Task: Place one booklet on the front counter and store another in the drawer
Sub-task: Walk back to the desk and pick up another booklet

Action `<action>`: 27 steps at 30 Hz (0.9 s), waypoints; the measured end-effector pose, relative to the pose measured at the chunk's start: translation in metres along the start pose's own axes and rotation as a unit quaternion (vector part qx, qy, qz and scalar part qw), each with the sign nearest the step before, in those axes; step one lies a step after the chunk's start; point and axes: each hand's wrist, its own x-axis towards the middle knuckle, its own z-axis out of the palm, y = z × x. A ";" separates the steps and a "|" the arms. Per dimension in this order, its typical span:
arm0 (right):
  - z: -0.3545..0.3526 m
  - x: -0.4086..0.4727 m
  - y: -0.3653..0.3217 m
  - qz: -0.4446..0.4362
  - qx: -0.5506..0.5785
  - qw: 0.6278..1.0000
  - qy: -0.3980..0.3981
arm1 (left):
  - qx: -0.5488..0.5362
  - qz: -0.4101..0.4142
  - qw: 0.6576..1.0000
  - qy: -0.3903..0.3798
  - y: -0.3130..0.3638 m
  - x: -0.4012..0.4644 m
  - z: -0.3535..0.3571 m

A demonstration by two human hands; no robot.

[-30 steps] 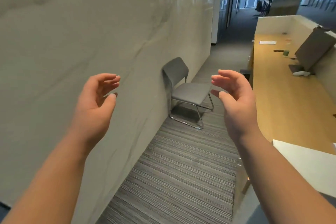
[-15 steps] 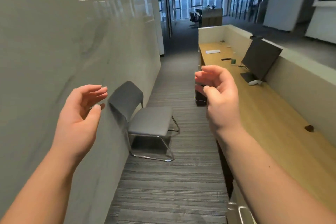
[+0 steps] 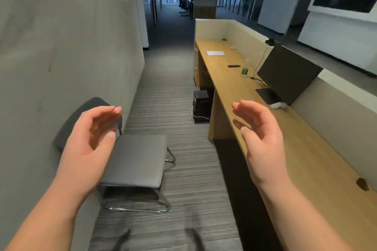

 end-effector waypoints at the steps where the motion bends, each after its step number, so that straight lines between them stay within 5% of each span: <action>1: 0.011 0.021 0.009 -0.004 -0.010 1.000 0.012 | -0.003 0.012 1.000 -0.008 -0.011 0.034 0.005; 14: 0.079 0.324 0.179 0.047 -0.080 0.994 0.055 | -0.098 -0.032 0.990 -0.099 -0.186 0.376 0.159; 21: 0.117 0.563 0.316 0.062 -0.102 0.993 0.017 | -0.093 -0.061 0.990 -0.089 -0.326 0.576 0.278; 27: 0.179 0.746 0.383 0.058 -0.066 0.996 -0.023 | -0.080 -0.088 0.992 -0.046 -0.380 0.734 0.315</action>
